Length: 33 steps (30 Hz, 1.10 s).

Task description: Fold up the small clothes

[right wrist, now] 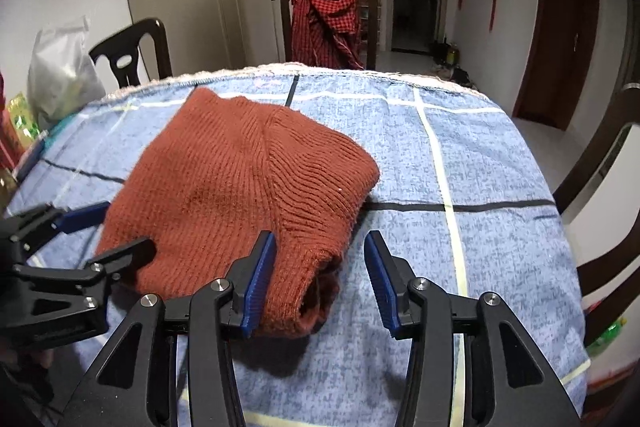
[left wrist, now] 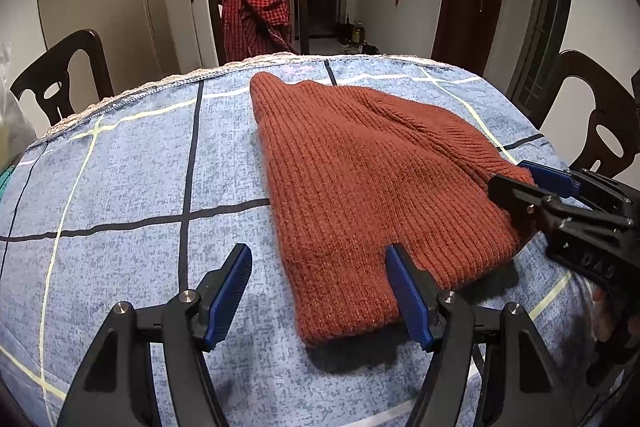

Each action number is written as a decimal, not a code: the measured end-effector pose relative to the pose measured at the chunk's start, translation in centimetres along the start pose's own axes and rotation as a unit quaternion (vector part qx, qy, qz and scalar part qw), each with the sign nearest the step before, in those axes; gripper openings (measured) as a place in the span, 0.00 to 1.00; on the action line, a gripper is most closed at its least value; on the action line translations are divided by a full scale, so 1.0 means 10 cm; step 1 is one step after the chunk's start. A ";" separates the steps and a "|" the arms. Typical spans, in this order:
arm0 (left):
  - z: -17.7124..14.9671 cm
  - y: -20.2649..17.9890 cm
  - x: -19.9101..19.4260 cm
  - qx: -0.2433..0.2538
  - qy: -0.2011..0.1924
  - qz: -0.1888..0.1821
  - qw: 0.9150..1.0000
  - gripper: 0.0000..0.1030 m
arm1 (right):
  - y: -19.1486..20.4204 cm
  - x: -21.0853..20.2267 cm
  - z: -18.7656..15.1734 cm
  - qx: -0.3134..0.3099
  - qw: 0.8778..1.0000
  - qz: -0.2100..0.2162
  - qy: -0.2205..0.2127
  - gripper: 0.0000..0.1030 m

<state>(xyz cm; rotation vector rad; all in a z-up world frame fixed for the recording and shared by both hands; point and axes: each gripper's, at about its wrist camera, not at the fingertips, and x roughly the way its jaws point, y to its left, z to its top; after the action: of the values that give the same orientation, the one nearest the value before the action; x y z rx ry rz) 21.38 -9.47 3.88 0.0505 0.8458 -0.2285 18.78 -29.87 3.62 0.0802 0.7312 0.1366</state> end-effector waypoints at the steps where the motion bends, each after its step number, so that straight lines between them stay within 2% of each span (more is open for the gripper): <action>1: 0.00 0.01 -0.01 0.000 0.000 -0.001 1.000 0.69 | -0.06 -0.01 0.01 0.019 1.000 0.004 0.002 0.46; 3: 0.01 0.02 -0.05 0.000 -0.005 -0.003 1.000 0.69 | -0.16 -0.01 0.03 0.049 0.999 0.020 0.003 0.47; 5: 0.03 0.03 -0.08 0.004 -0.011 -0.002 1.000 0.69 | -0.20 0.00 0.05 0.061 0.998 0.015 0.003 0.56; 6: 0.03 0.03 -0.09 0.005 -0.012 -0.002 1.000 0.69 | -0.20 0.00 0.05 0.059 0.998 0.011 0.003 0.58; 11: 0.09 0.11 -0.14 -0.009 -0.023 -0.010 1.000 0.69 | -0.20 0.06 0.10 0.056 0.998 0.019 0.014 0.58; 18: 0.20 0.29 -0.14 -0.039 -0.028 -0.051 0.998 0.75 | -0.24 0.27 0.12 0.072 0.994 0.059 0.055 0.58; 23: 0.31 0.44 0.06 -0.083 0.017 -0.121 0.989 0.76 | -0.28 0.39 0.13 0.094 0.988 0.095 0.075 0.59; 24: 0.33 0.48 0.10 -0.093 0.022 -0.114 0.989 0.76 | -0.29 0.40 0.12 0.098 0.987 0.101 0.077 0.59; 27: 0.37 0.48 0.16 -0.081 0.019 -0.091 0.992 0.76 | -0.35 0.45 0.12 0.117 0.982 0.122 0.085 0.59; 31: 0.40 0.52 0.31 -0.099 0.054 -0.131 0.985 0.76 | -0.41 0.49 0.13 0.133 0.976 0.145 0.091 0.59; 33: 0.40 0.50 0.38 -0.101 0.066 -0.138 0.983 0.76 | -0.40 0.51 0.16 0.135 0.975 0.149 0.095 0.59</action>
<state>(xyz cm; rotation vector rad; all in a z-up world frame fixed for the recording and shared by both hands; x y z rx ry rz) 27.85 -5.84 3.49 -0.2452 1.0053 -0.4016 24.01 -33.08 0.91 0.4428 0.9232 0.3337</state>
